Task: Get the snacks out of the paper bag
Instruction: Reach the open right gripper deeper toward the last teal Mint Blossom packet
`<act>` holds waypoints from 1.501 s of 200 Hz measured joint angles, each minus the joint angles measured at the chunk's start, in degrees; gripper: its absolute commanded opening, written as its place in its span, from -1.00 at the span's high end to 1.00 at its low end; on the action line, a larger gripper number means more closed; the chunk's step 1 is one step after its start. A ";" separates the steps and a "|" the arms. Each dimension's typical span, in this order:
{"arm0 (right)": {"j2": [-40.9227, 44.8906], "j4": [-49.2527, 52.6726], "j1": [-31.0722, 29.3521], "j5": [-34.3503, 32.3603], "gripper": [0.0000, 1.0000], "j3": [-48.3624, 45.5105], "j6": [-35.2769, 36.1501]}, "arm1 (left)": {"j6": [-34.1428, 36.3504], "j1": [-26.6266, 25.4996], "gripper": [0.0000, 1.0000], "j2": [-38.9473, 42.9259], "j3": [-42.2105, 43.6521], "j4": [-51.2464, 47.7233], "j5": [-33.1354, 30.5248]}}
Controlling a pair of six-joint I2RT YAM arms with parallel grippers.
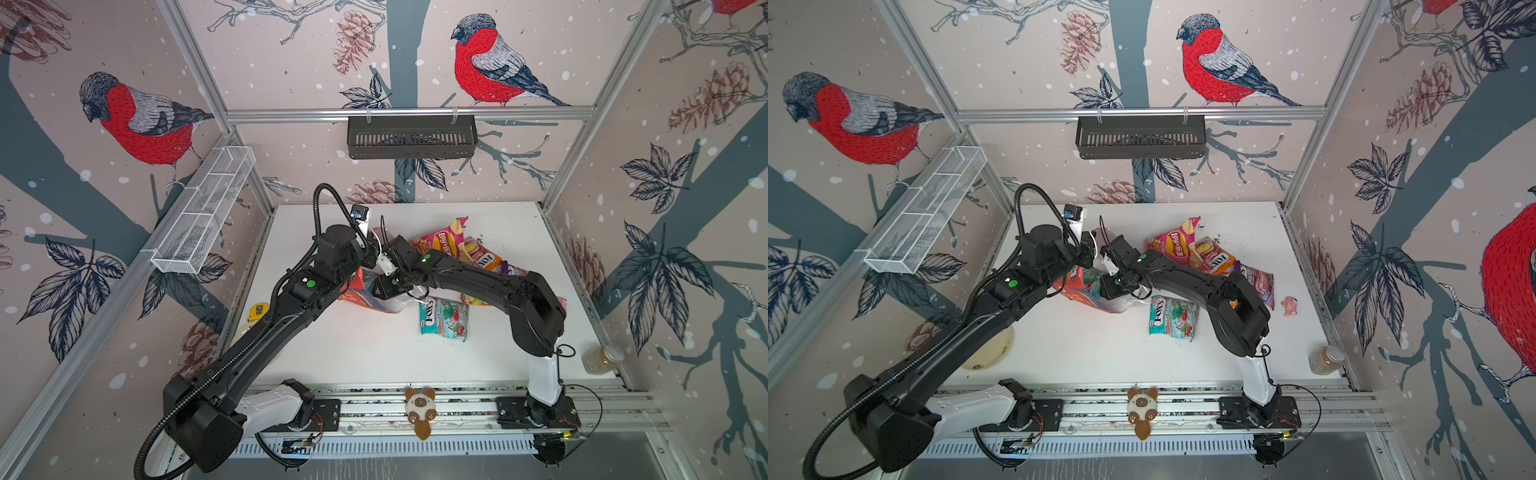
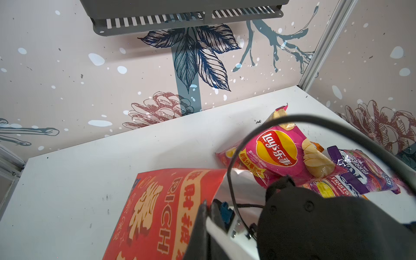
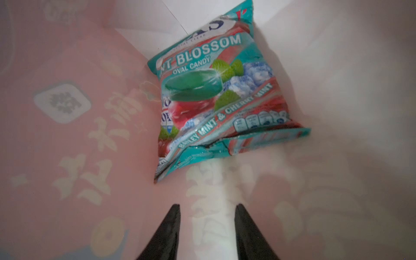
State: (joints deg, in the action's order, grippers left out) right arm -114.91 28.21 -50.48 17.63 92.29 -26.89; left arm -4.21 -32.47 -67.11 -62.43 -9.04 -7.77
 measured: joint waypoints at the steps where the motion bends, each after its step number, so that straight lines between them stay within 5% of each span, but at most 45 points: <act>1: -0.11 0.00 0.07 0.09 0.07 0.11 -0.09 | 0.00 -0.02 1.00 -0.02 0.02 0.04 -0.02; 73: -4.11 0.63 2.49 3.23 -0.18 5.68 -4.37 | 0.09 -0.98 1.00 0.35 2.32 2.14 -1.44; 213: -13.46 6.97 1.18 -3.61 -0.24 17.18 -3.02 | 1.79 -0.98 1.00 0.11 3.96 4.42 -1.40; 240: -15.39 8.24 1.16 -3.74 -0.12 20.26 -2.69 | 1.88 -0.96 1.00 -0.37 3.89 4.46 -2.29; 300: -16.74 9.29 1.18 -3.23 0.54 21.68 -1.42 | 1.66 -0.96 1.00 -1.22 3.87 4.57 -3.58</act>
State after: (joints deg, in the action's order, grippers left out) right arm -131.66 37.50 -49.30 14.39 113.97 -28.32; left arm -2.55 -33.43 -68.34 -58.57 -4.47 -11.35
